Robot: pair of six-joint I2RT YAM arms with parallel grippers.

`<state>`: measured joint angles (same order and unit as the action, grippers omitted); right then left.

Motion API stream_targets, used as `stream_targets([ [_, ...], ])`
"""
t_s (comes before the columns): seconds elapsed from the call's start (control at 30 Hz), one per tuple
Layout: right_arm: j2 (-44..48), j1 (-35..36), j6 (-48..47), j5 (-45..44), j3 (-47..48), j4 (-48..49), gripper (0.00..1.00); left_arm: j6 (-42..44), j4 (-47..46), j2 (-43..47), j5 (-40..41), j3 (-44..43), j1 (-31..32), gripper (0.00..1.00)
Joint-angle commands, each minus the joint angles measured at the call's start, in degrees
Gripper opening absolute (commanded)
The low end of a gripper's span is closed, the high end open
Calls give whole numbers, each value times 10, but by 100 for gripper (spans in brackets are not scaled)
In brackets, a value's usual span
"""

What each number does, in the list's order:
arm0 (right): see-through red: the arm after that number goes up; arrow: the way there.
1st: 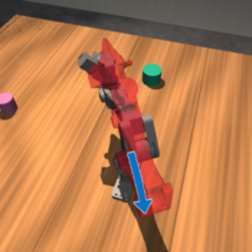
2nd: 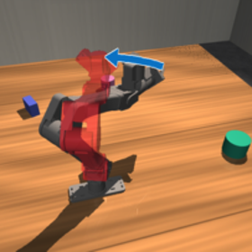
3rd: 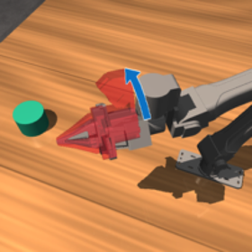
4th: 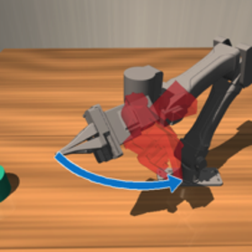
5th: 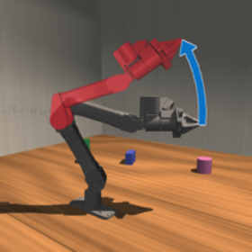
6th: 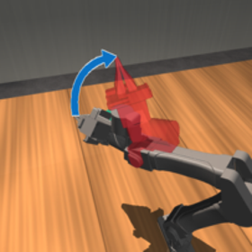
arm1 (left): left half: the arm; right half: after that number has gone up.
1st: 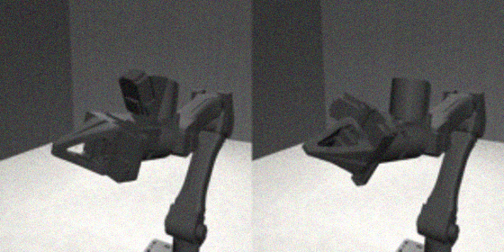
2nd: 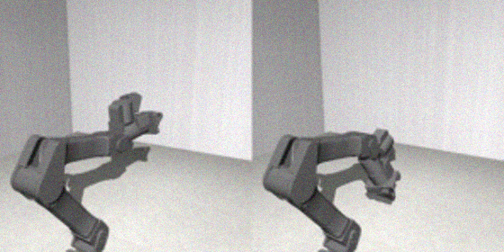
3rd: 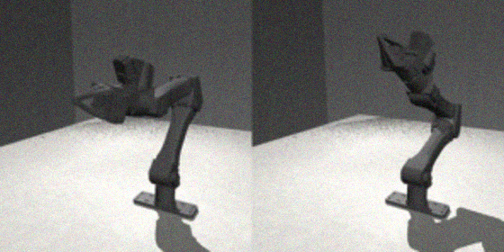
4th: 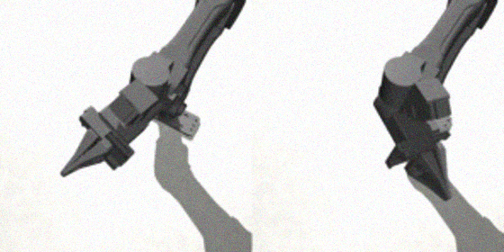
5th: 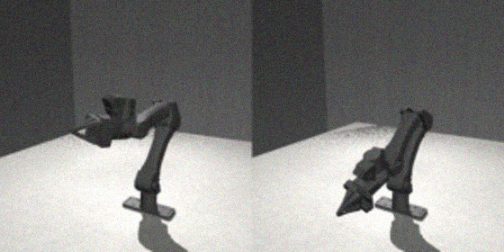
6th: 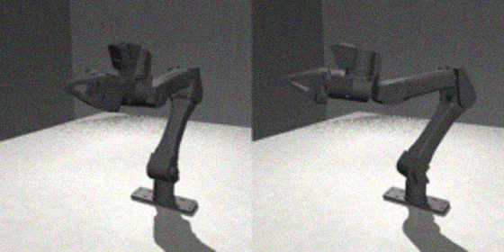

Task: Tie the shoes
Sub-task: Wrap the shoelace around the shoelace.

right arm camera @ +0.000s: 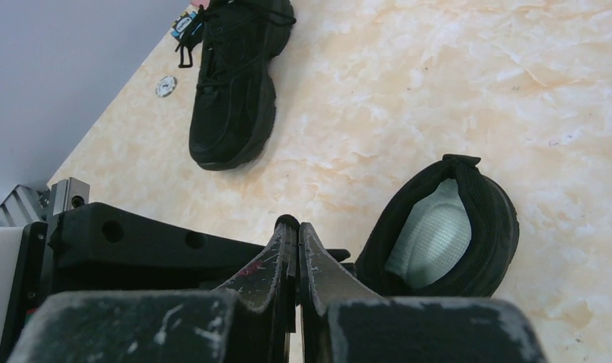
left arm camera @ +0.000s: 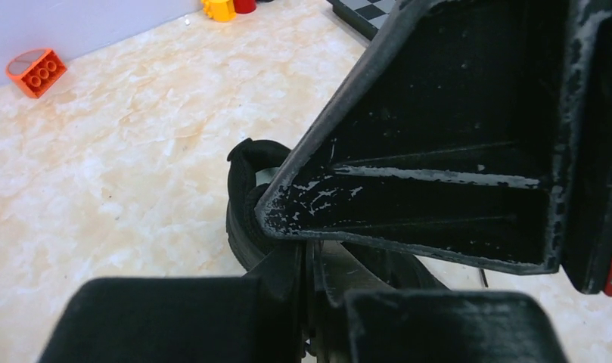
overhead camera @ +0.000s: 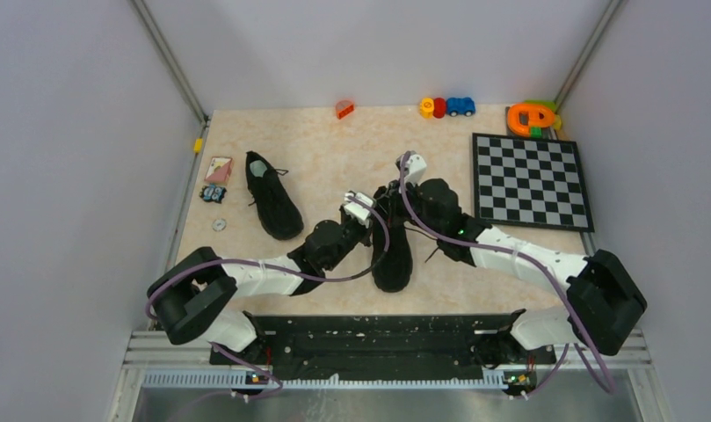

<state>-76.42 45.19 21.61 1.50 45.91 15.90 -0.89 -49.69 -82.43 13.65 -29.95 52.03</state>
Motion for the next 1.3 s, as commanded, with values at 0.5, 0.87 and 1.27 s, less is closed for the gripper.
stream_targets([
  [0.5, 63, -17, 40, -50, 3, -17, 0, -10, -34, 13, -59, -1, -5, 28],
  [0.87, 51, -19, 57, -48, 12, -27, 0, 20, -53, 60, -28, 31, -5, 61],
  [1.27, 49, -18, 67, -39, 21, -28, 0, 54, -49, 46, -39, -2, -4, 63],
])
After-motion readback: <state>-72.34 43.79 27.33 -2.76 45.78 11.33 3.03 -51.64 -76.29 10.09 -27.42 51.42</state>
